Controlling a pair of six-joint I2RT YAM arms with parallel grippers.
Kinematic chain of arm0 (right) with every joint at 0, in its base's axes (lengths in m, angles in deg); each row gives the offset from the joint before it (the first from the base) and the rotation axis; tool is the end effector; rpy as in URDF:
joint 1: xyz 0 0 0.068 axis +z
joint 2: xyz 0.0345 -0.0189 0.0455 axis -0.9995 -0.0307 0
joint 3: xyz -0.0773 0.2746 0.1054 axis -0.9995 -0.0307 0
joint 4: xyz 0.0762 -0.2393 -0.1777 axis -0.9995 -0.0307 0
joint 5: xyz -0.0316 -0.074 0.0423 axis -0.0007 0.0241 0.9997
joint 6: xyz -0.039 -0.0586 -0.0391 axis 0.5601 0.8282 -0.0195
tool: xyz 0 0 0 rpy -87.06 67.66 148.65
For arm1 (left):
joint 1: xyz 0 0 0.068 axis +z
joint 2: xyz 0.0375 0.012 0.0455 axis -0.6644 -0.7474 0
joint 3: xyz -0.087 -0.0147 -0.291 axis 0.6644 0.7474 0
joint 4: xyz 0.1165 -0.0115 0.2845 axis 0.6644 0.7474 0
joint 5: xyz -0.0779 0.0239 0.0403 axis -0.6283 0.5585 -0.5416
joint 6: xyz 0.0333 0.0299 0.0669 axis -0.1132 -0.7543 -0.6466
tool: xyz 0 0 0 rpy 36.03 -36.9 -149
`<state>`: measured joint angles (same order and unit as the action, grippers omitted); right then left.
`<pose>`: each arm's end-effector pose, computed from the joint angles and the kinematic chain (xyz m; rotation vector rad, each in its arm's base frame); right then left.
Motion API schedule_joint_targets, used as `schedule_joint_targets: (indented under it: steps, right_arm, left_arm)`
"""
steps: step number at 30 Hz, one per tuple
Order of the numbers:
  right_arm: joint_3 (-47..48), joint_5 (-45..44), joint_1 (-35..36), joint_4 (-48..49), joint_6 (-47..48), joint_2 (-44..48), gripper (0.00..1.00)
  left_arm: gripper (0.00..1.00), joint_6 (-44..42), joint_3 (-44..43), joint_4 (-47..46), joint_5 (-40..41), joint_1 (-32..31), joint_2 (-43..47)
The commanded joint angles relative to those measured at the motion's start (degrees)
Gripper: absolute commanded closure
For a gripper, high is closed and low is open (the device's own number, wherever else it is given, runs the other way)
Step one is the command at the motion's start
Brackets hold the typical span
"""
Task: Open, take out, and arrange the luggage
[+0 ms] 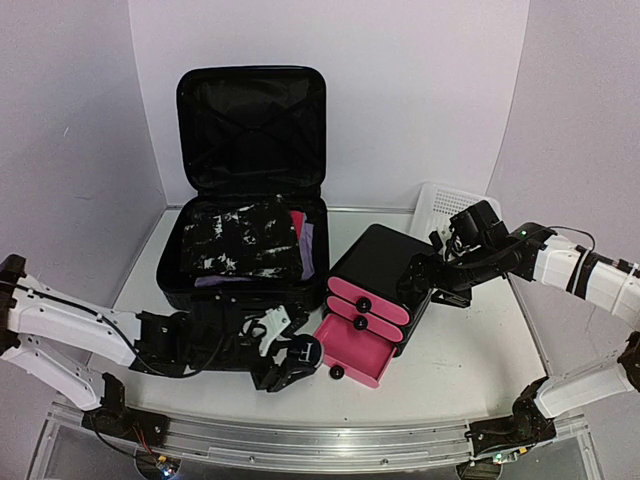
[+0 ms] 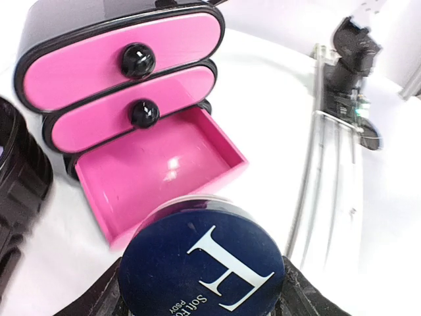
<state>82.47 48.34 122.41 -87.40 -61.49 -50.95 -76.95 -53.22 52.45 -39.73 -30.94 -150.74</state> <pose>0.2469 0.1858 0.2541 0.0041 2.6727 0.7420 0.0969 -0.3086 0.1977 1.1847 1.8007 -0.8326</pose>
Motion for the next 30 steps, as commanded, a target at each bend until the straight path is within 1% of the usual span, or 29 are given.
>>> schedule_joint_targets:
  steps: [1,4,8,14,20,25,30]
  right_arm:
    - [-1.2,-1.1,0.5,-0.4,0.1,0.2,0.02]
    - [-1.4,-1.4,0.5,-0.4,0.1,0.9,0.02]
    - [-1.8,-1.7,0.5,-0.4,0.0,1.4,0.02]
    - [-2.3,-1.8,0.5,-0.4,0.0,1.9,0.02]
    - [-2.0,-1.5,0.5,-0.4,0.1,1.7,0.02]
    - [-2.2,-1.5,0.5,-0.5,0.1,1.8,0.02]
    - [-2.2,-1.5,0.5,-0.5,0.0,1.8,0.02]
  left_arm:
    - [0.58,-2.3,-5.7,-13.5,12.7,-3.0,-8.8]
    - [0.58,-3.2,-7.9,-18.2,16.6,-3.2,-14.9]
    - [0.58,-5.2,-11.6,-20.6,22.7,-3.2,-21.7]
    - [0.59,-5.6,-15.3,-23.1,26.0,-3.1,-28.7]
    - [0.59,-2.4,-16.2,-24.1,27.0,-2.0,-34.1]
    - [0.59,0.5,-16.0,-24.7,26.7,-0.4,-36.4]
    - [0.57,2.1,-16.5,-24.5,25.4,0.5,-38.1]
